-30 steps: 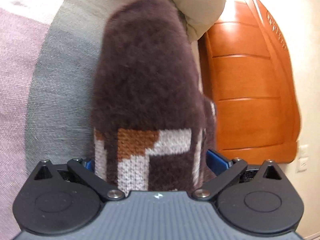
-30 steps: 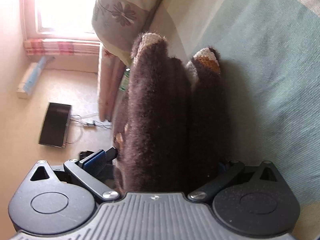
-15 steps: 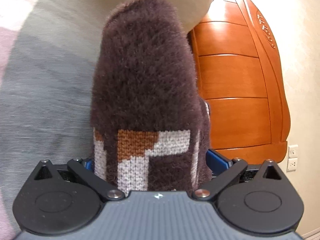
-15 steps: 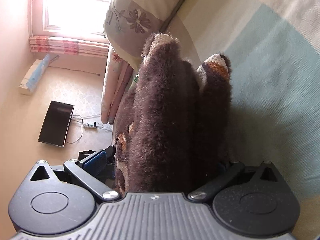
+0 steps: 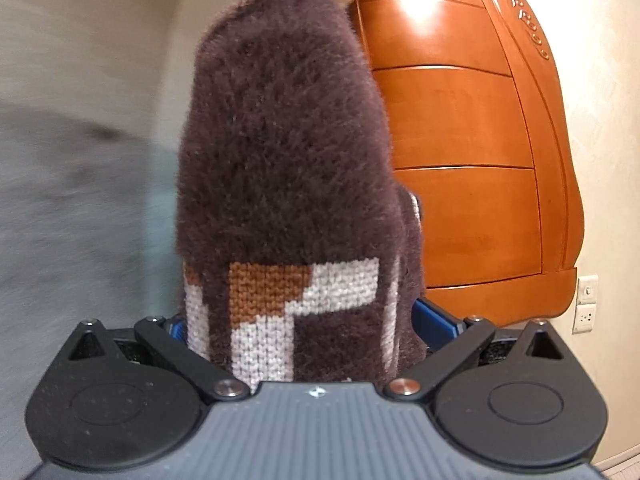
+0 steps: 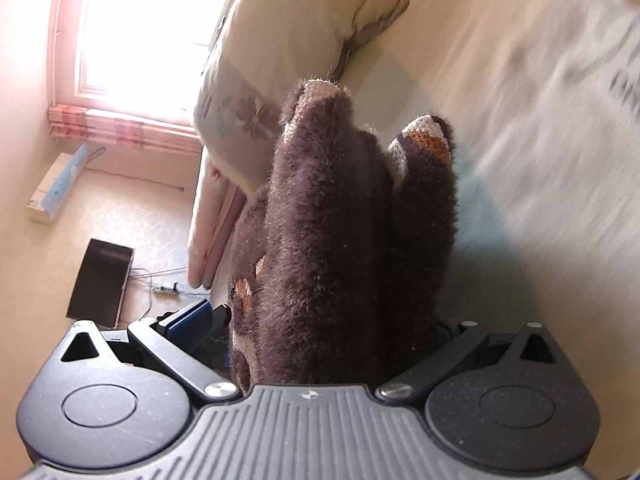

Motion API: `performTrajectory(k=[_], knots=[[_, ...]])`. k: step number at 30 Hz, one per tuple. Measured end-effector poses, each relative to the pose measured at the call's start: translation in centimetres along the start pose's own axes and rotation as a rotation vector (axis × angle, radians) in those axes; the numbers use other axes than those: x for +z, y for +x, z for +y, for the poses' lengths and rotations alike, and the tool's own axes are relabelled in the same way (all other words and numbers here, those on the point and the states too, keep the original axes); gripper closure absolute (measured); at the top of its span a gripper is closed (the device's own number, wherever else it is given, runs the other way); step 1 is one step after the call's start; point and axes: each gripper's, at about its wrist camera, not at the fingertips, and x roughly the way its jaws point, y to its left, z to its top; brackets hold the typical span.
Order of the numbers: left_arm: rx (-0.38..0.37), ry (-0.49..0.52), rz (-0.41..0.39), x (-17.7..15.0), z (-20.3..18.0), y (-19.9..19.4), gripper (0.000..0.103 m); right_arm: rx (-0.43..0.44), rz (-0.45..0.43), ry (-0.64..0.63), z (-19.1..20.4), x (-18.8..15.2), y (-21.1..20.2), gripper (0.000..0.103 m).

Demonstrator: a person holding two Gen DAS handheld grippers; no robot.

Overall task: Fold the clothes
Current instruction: 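Lift the folded sweater with both tools and carry it toward the headboard, then lay the folded sweater down by the headboard and open both tools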

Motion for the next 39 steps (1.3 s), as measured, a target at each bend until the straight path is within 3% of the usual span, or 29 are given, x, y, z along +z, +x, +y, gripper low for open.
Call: performTrajectory(k=[12,18,23,26,28,32,36,38,39], knots=[[-0.041,0.020,0.041,4.2,-1.6,11.4,0.002,-0.099,-0.126,0.007,-4.8,10.7,-7.1,0.000],[-0.058,-0.047,0.062,4.3,-0.2,15.5,0.002,-0.130,-0.161,0.027,-7.8,13.2,-9.2,0.000],[-0.044,-0.018,0.082,3.5,0.3,14.3,0.002,-0.171,-0.202,0.084,-10.6,13.2,-10.1,0.000],[0.033,0.067,0.086,3.1,-0.6,11.6,0.002,-0.216,-0.250,0.045,-10.3,12.0,-12.0,0.000],[0.104,0.143,0.082,2.5,-1.3,9.6,0.002,-0.301,-0.291,-0.062,-8.3,11.1,-13.3,0.000],[0.321,0.359,0.037,-0.1,-3.1,6.3,0.002,-0.446,-0.367,-0.296,-2.7,8.5,-14.5,0.000],[0.431,0.460,0.023,-3.5,-2.9,3.8,0.002,-0.437,-0.328,-0.570,2.6,5.8,-11.3,0.000],[0.461,0.483,0.028,-4.4,-3.4,3.4,0.002,-0.462,-0.281,-0.663,2.8,4.9,-9.2,0.000],[0.477,0.499,0.028,-4.6,-4.0,3.4,0.002,-0.515,-0.256,-0.681,2.1,4.8,-8.2,0.000]])
